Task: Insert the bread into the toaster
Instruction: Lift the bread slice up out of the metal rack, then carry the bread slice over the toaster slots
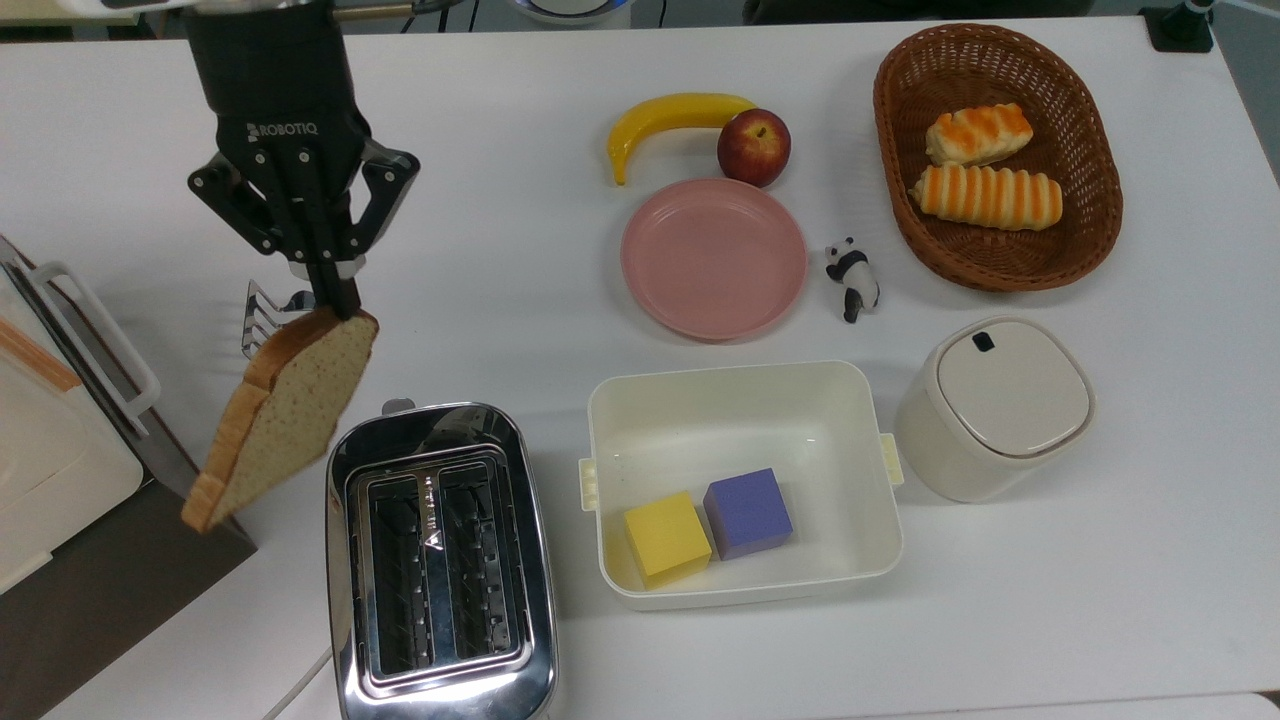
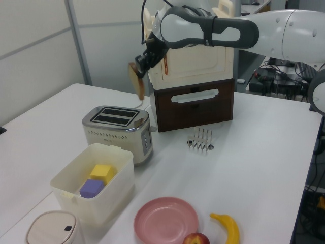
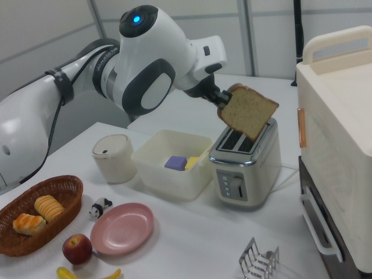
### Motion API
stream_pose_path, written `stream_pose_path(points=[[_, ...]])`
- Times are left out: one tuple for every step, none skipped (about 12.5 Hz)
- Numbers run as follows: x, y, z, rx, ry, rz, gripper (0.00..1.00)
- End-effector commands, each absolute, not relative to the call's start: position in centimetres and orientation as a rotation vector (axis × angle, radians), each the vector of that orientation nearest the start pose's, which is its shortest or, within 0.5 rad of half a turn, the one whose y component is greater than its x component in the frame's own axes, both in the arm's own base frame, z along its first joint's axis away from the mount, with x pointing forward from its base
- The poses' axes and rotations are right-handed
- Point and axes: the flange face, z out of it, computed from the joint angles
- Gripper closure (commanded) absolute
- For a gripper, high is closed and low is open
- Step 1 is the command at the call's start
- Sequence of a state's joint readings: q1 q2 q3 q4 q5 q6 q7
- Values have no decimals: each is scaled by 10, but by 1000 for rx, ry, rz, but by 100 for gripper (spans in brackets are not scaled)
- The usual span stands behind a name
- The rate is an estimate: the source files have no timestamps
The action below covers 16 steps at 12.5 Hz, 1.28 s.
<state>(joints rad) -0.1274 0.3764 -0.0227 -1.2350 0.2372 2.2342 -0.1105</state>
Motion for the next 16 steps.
stream_pose_path(points=[[717, -84, 617, -2773, 194, -1017, 100], [721, -81, 609, -2776, 176, -1010, 100], [723, -79, 600, -2789, 141, -994, 100], [723, -79, 592, -2801, 120, -978, 100], [723, -79, 587, -2807, 105, -968, 100], [724, -75, 580, -2812, 89, -948, 100], [728, -67, 569, -2817, 72, -922, 100], [729, -65, 565, -2822, 64, -916, 100], [731, -65, 560, -2825, 64, -905, 100], [732, -65, 558, -2826, 64, -901, 100], [732, -63, 558, -2822, 64, -899, 100], [732, -61, 559, -2816, 66, -902, 100], [732, -53, 562, -2800, 63, -904, 100], [733, -48, 564, -2792, 55, -906, 100], [733, -46, 565, -2785, 57, -907, 100], [733, -45, 565, -2780, 58, -906, 100]])
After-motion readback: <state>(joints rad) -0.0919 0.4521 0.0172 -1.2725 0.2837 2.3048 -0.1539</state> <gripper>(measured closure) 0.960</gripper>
